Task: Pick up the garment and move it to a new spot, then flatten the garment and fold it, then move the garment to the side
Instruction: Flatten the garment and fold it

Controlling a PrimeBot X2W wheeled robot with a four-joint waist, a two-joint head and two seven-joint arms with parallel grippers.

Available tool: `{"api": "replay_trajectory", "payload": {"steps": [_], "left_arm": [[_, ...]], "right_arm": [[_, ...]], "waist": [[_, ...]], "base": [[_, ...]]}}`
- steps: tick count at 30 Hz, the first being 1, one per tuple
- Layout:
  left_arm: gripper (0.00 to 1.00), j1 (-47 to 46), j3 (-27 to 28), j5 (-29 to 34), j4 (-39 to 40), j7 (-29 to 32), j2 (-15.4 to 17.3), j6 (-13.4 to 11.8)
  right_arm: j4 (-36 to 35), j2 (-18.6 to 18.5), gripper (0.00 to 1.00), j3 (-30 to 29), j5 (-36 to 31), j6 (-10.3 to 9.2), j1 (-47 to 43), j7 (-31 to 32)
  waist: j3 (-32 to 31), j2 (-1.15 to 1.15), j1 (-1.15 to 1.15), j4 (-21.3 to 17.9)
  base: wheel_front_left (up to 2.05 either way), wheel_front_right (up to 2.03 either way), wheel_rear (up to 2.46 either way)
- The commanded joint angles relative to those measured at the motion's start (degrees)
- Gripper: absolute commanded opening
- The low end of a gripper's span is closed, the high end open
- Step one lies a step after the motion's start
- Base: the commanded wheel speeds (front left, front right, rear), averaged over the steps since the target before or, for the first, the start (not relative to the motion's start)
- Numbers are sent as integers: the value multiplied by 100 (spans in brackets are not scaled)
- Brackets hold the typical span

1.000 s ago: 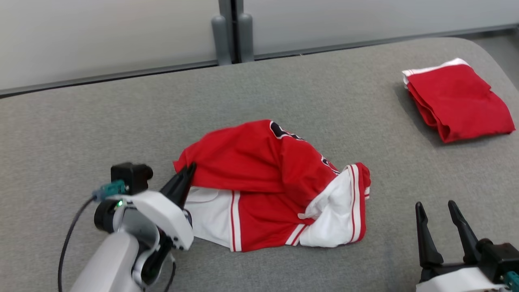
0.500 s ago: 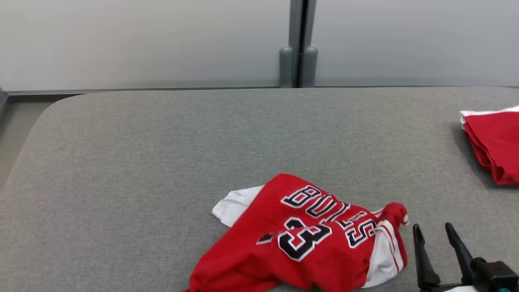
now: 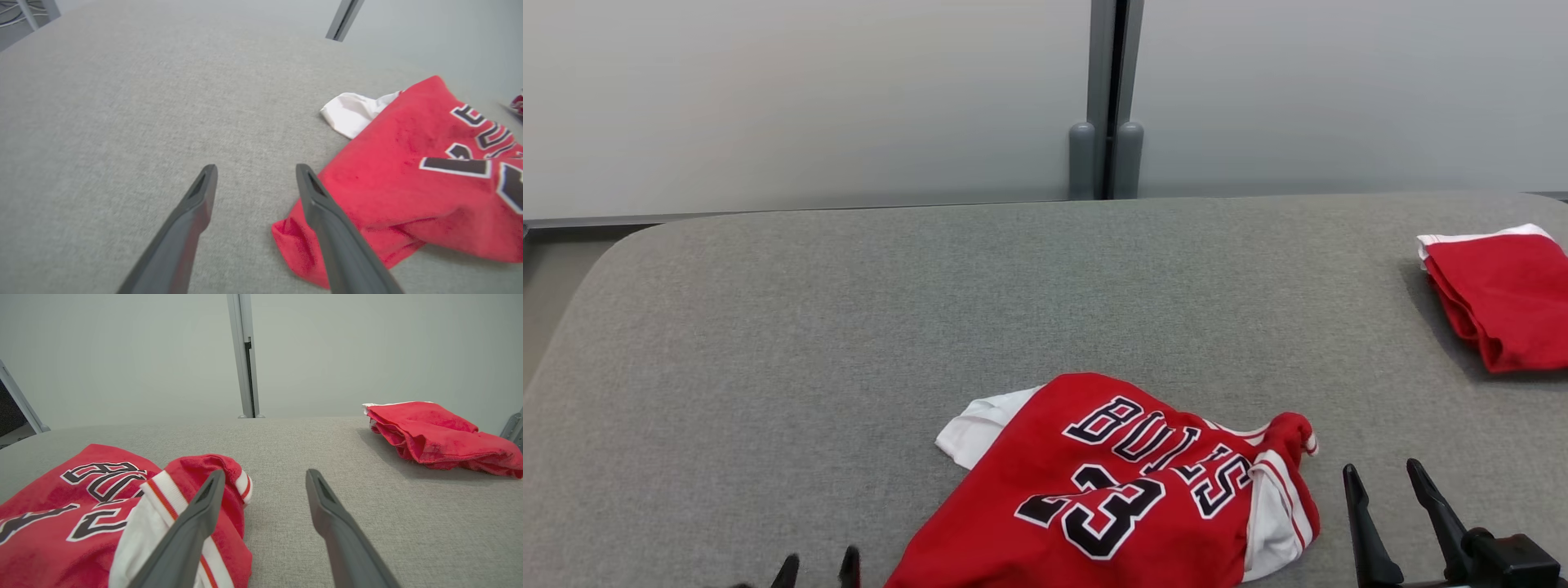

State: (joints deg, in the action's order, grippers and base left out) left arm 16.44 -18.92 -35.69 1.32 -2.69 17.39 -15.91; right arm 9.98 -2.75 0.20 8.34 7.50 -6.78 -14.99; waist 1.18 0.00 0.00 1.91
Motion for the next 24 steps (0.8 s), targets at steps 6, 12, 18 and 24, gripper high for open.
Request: {"api": "replay_trajectory", "payload": {"steps": [6,12,18,24], "left_arm": [[100,-1552,-791,329,450,802,-136,524],[100,-3288,-1627,715,-523,1898,-517,998],[100,-4098,-1907,894,-1722,2478,-632,1188],[0,-4221,-2219,863,-2518,3148,-450,1525]], "right_arm": [[-84,-30,100,78,2,-1,155,-28],[-35,-32,100,178,144,-1,395,-28],[28,-31,100,270,311,-1,464,-28],[11,-30,100,120,420,-1,386,-29]], "waist": [[143,0,0,-547],[433,0,0,-1143],[558,0,0,-1666],[605,0,0,-1980]], "base": [[0,0,0],[0,0,0],[0,0,0],[0,0,0]]}}
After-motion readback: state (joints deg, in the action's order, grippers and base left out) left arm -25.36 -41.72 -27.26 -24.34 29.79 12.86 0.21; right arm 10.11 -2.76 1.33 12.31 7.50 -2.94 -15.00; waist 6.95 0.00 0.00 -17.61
